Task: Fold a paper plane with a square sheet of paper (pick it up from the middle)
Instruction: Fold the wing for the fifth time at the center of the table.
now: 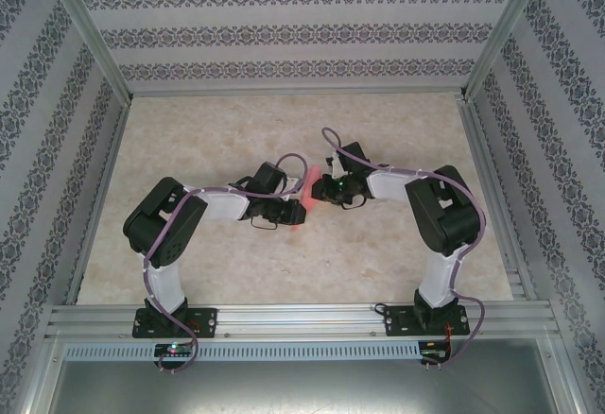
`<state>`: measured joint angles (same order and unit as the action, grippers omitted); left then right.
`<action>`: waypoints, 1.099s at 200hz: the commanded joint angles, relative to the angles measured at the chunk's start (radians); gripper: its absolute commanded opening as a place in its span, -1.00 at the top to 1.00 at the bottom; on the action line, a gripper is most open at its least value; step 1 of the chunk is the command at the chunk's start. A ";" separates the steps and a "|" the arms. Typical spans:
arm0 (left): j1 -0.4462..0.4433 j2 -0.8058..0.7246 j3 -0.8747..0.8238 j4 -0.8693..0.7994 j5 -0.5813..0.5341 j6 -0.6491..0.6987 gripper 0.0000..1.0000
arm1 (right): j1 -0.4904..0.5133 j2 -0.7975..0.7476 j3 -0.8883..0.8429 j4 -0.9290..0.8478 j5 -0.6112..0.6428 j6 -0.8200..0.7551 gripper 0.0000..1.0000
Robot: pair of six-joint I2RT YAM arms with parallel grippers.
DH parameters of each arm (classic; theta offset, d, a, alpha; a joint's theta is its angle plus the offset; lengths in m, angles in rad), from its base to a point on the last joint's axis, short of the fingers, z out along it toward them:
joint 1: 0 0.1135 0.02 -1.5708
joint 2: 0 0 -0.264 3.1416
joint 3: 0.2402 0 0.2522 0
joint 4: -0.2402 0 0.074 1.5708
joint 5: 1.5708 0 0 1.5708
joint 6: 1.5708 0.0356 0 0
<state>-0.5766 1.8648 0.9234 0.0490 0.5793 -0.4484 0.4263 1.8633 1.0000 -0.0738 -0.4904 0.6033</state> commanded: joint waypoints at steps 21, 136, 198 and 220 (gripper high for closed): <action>-0.013 0.123 -0.045 -0.130 -0.168 0.071 0.64 | -0.045 -0.151 -0.070 -0.059 0.014 0.014 0.41; -0.026 0.108 -0.050 -0.149 -0.182 0.122 0.63 | 0.045 0.075 -0.107 0.550 -0.172 0.437 0.79; -0.028 0.088 -0.046 -0.153 -0.153 0.128 0.63 | 0.052 0.120 -0.056 0.289 -0.036 0.282 0.83; -0.032 0.060 -0.043 -0.162 -0.131 0.118 0.61 | 0.058 0.131 -0.039 0.186 0.034 0.225 0.84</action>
<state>-0.5900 1.8622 0.9352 0.0227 0.5648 -0.3691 0.4801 1.9644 0.9382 0.2768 -0.5999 0.9337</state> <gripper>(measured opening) 0.189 0.082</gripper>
